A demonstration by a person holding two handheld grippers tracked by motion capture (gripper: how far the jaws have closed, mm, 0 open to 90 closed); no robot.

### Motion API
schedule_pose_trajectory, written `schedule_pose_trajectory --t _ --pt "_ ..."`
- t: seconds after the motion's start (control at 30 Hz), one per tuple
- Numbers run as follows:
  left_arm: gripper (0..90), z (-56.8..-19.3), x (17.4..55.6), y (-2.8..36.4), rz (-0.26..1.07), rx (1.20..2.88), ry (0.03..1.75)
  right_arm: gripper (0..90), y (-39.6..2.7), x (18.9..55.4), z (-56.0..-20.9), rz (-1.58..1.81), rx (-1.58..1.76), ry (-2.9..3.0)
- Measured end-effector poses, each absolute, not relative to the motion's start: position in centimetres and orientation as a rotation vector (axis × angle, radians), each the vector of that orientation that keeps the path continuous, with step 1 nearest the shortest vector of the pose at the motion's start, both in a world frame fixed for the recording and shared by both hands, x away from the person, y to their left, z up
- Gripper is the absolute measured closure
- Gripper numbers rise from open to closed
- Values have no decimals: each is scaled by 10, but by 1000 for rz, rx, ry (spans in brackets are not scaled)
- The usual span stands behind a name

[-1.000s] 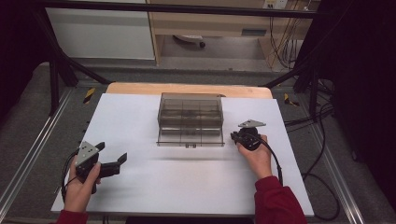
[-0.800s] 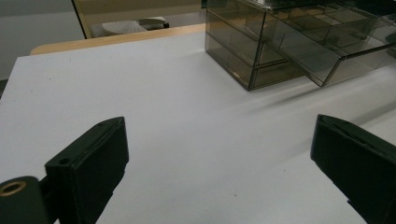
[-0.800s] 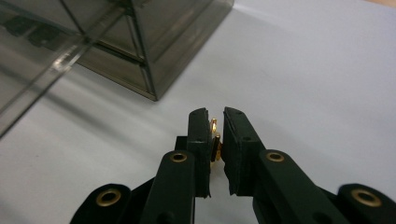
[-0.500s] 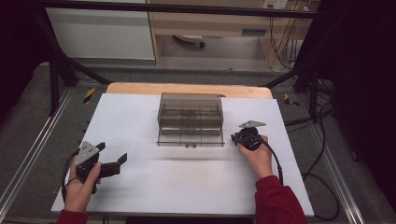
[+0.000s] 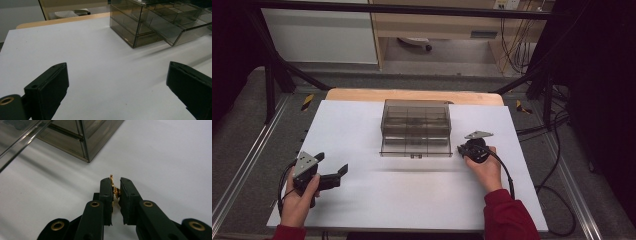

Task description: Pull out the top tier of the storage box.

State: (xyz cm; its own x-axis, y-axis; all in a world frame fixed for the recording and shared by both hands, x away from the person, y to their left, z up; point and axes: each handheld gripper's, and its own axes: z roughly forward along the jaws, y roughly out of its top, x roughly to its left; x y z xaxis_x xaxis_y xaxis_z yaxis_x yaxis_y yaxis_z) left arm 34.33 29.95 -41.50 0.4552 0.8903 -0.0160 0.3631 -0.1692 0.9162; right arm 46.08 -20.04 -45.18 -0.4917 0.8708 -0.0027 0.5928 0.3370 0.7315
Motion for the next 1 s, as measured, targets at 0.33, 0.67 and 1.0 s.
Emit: schedule_pose_trajectory --t 0.33,0.67,1.0 --pt "45 -414 343 302 694 1728 1085 811 -204 451 -447 1010 1277 2204" --pt "44 -414 343 302 692 1729 1088 811 -208 435 -430 1102 1241 2155" --pt "44 -414 343 301 690 1727 1085 810 -210 427 -419 1162 1204 2125"
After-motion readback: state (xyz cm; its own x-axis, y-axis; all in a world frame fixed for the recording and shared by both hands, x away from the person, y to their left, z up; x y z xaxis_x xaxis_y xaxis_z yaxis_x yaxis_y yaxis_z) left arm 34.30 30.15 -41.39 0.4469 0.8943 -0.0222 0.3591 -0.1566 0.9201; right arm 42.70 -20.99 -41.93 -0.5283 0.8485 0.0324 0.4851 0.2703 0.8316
